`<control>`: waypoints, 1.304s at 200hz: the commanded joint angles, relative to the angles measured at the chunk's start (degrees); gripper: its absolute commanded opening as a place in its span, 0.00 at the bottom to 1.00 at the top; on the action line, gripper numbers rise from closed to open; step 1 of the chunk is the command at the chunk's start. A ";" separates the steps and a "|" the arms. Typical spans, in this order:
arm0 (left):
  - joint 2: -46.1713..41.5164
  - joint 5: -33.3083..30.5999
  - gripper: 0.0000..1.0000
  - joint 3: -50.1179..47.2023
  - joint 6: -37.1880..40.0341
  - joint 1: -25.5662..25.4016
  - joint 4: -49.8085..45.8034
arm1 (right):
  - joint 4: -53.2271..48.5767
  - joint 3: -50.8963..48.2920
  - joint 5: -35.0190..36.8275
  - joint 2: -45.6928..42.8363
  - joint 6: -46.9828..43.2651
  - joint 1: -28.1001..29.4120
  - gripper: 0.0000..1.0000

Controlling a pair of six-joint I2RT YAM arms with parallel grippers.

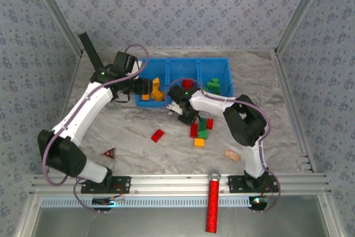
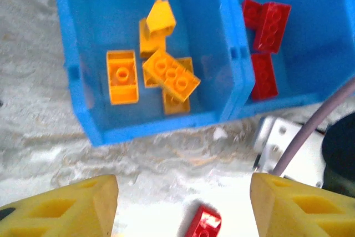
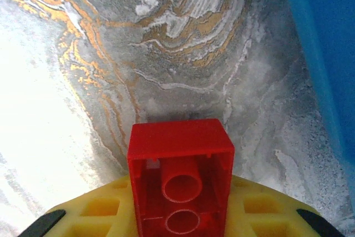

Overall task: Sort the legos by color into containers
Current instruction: Pick up the lego from the center of the table, then place the lego in the container.

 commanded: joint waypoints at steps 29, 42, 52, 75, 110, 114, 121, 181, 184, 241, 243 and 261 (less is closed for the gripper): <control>-9.87 -1.76 0.65 -7.44 1.94 0.22 -6.31 | -0.63 1.98 -9.21 -11.04 3.48 -1.63 0.23; -11.61 -1.64 0.65 -9.38 1.25 0.24 -6.85 | -0.02 3.29 -10.85 -13.21 3.57 -2.34 0.23; -12.78 -1.33 0.65 -10.64 0.59 0.24 -7.03 | 0.43 4.58 -11.47 -14.41 3.82 -3.14 0.23; -14.73 0.22 0.65 -13.27 -1.01 -0.26 -6.78 | 1.23 8.67 -10.81 -14.54 4.49 -5.67 0.23; -14.36 -0.43 0.66 -13.93 -1.91 -1.79 -10.11 | 3.27 14.58 -1.51 -10.74 5.10 -7.41 0.24; -14.31 -0.76 0.66 -13.87 -1.97 -2.14 -10.46 | 3.52 15.25 -0.36 -10.17 5.20 -7.37 0.24; -14.38 -1.28 0.66 -13.91 -2.16 -3.00 -10.93 | 3.94 16.39 1.41 -8.95 5.68 -7.54 0.24; -14.22 -2.96 0.68 -17.52 -11.57 -16.53 -8.21 | 3.52 28.65 6.36 4.23 5.84 -8.57 0.25; -14.07 -2.89 0.68 -17.84 -12.22 -17.31 -7.80 | 3.51 29.29 6.21 4.95 5.85 -8.68 0.25; -11.50 -2.98 0.69 -20.74 -20.72 -30.15 -2.76 | 1.14 40.17 3.07 16.63 8.57 -11.09 0.26; -11.42 -3.07 0.69 -20.67 -20.85 -30.54 -2.67 | 1.17 40.55 3.04 17.00 8.67 -11.15 0.26; -10.45 -4.14 0.69 -19.83 -21.67 -33.21 -2.61 | 0.13 43.94 3.23 20.12 9.73 -11.94 0.26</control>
